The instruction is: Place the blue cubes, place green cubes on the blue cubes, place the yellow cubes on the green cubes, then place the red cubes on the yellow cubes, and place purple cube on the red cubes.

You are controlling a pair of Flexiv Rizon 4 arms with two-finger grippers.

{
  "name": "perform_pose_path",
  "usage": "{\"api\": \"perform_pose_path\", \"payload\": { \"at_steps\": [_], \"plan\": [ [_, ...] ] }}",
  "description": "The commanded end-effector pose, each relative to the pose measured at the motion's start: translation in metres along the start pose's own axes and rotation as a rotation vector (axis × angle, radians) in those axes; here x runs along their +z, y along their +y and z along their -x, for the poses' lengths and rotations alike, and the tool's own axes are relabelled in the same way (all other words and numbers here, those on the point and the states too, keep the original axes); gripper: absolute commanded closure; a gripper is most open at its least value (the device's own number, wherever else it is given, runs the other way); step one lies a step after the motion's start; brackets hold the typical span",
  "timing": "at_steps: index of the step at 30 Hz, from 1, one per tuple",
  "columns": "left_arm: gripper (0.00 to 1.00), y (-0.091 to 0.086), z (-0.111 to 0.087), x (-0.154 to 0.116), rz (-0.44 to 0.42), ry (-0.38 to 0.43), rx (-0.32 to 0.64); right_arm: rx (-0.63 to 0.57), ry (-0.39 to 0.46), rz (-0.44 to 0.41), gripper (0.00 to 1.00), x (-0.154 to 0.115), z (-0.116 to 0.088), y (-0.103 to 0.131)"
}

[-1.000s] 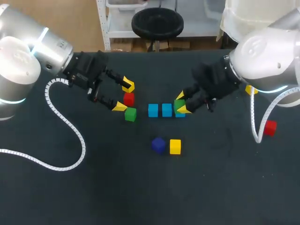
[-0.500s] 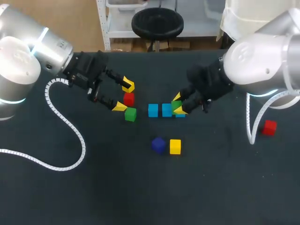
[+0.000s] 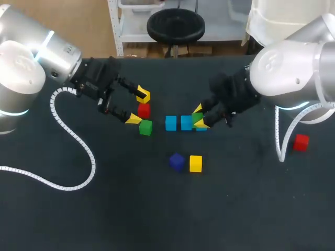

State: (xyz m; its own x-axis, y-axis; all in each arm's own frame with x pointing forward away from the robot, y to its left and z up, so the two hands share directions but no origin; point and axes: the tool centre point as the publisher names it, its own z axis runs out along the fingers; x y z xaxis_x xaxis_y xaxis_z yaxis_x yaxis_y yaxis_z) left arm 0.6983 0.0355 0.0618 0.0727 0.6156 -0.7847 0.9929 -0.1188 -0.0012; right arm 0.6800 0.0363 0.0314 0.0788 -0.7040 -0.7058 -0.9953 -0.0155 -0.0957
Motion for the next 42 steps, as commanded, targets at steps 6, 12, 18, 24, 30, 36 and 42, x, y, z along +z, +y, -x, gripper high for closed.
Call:
{"api": "perform_pose_path", "payload": {
  "at_steps": [6, 12, 18, 24, 30, 36, 42],
  "plan": [
    [0.0, 0.002, -0.001, 0.0, -0.004, 0.0, 0.001, 0.0, -0.005, -0.002, 1.0, 0.003, -0.001, -0.003],
    [0.0, 0.002, -0.001, 0.0, -0.004, 0.0, 0.001, -0.003, -0.003, 0.0, 1.0, 0.004, 0.001, -0.008],
    [0.0, 0.002, -0.001, 0.0, -0.004, 0.0, 0.001, -0.004, 0.0, 0.002, 1.0, 0.003, 0.002, -0.013],
    [0.0, 0.002, -0.001, 0.0, -0.004, 0.0, 0.001, 0.012, -0.002, 0.002, 1.0, 0.003, 0.0, -0.015],
    [0.0, 0.002, -0.001, 0.0, -0.004, 0.0, 0.001, 0.022, -0.001, 0.008, 1.0, 0.006, -0.003, -0.014],
    [0.0, 0.002, -0.001, 0.0, -0.004, 0.0, 0.001, 0.027, 0.002, 0.013, 1.0, 0.008, -0.004, -0.015],
    [0.0, 0.002, -0.001, 0.0, -0.004, 0.0, 0.001, 0.026, 0.005, 0.017, 1.0, 0.01, -0.004, -0.016]
  ]
}}
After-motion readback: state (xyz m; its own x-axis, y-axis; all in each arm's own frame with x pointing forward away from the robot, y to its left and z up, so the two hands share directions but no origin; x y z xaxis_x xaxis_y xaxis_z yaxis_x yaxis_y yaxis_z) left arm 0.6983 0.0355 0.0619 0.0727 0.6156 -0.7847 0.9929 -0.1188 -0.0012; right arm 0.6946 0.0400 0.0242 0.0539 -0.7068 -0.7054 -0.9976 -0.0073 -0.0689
